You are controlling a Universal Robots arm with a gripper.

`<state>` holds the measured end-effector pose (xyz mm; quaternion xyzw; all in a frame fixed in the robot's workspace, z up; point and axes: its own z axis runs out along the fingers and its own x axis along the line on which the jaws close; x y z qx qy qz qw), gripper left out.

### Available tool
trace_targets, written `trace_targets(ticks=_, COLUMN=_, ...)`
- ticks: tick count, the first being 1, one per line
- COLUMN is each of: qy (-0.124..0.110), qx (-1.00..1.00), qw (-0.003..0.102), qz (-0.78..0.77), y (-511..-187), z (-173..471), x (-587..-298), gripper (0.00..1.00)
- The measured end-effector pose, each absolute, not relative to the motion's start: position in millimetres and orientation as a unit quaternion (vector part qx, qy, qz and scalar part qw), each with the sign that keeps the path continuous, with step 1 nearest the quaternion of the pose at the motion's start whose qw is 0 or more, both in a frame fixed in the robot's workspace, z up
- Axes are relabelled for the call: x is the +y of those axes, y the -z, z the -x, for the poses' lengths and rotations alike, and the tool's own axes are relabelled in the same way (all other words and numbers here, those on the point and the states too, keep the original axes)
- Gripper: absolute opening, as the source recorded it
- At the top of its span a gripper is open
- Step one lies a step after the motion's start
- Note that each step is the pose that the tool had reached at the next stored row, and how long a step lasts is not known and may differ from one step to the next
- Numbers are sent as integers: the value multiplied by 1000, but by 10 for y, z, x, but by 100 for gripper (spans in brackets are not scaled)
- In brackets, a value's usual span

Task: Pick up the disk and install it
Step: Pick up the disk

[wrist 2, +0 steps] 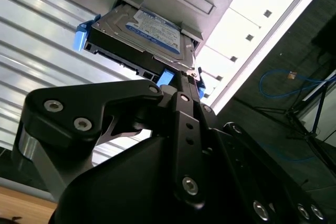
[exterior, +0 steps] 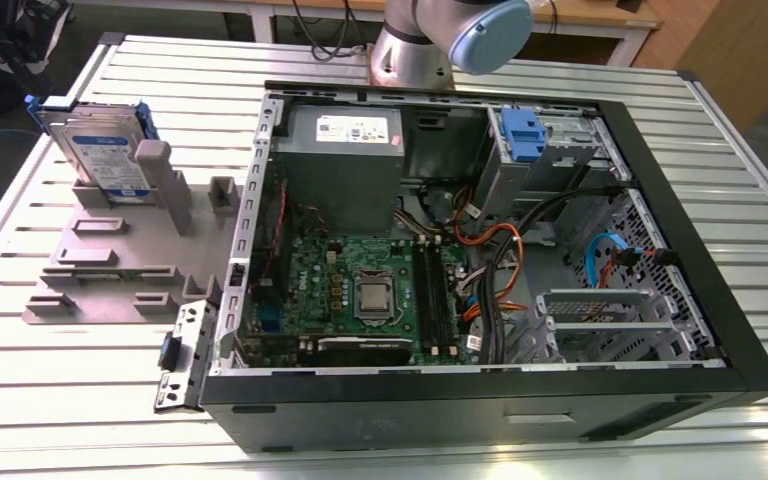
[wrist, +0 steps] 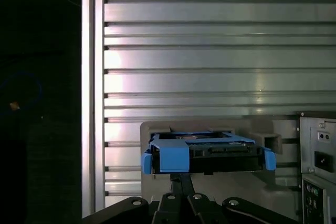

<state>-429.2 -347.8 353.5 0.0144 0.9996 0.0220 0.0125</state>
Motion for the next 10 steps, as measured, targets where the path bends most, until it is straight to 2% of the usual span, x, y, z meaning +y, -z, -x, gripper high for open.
trace_targets(ticks=10, qy=-22, qx=1000, qw=12, qz=1, y=-3535, z=4293, x=-3478, gripper=11)
